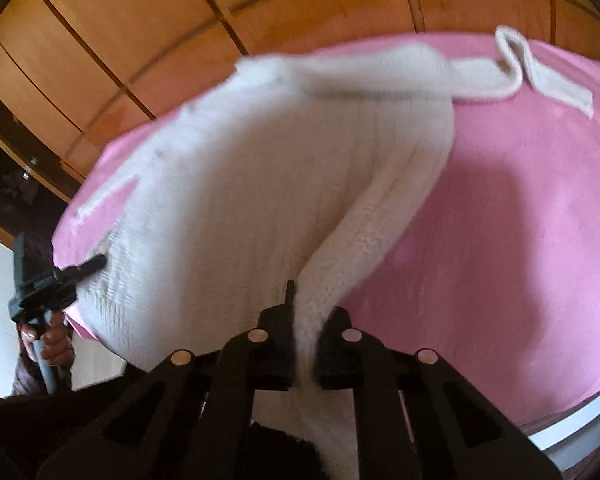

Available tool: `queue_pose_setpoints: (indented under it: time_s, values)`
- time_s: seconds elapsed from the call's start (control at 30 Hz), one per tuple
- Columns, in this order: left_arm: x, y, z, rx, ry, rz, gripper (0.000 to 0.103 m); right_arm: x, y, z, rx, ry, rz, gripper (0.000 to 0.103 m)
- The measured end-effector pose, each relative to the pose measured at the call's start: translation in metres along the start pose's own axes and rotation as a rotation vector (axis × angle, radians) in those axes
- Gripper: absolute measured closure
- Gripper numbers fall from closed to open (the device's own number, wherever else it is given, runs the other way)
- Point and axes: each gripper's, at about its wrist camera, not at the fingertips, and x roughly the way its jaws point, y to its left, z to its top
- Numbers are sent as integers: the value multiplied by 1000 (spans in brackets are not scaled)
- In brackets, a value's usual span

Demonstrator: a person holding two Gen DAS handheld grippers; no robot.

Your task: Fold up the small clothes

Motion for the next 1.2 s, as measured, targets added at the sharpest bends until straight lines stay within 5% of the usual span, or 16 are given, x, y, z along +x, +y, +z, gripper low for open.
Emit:
queue_pose_setpoints:
  time_s: [0.23, 0.37, 0.47, 0.57, 0.63, 0.7, 0.73, 0.8, 0.9, 1.07, 1.2]
  values:
    - [-62, -26, 10, 1, -101, -62, 99, -58, 14, 8, -39, -100, 140, 98]
    - [-55, -15, -9, 3, -39, 59, 99, -44, -6, -19, -3, -13, 99, 98]
    - [-32, 6, -25, 4, 41, 218, 98, -24, -20, -37, 41, 51, 71, 98]
    - [-25, 10, -28, 19, 32, 347, 97, -15, -31, -44, 52, 82, 29, 95]
    - [-31, 10, -24, 2, -3, 335, 80, -17, -39, -37, 68, 62, 15, 88]
    - [-39, 6, -18, 7, -62, 371, 51, -23, -49, -24, 84, 8, -17, 70]
    - [-44, 2, -14, 14, -107, 388, 50, -27, -58, -15, 106, -34, -33, 59]
    - [-46, -5, -8, 19, -141, 402, 50, -34, -74, 3, 142, -111, -93, 56]
    - [-45, -12, -2, 40, -173, 419, 50, -32, -97, 38, 126, -208, -308, 51]
    - [-32, -22, -1, 95, -149, 451, 50, -36, -148, 81, 197, -271, -507, 50]
    - [-14, -19, 2, 72, -109, 450, 50, -28, -182, 110, 113, -265, -609, 48]
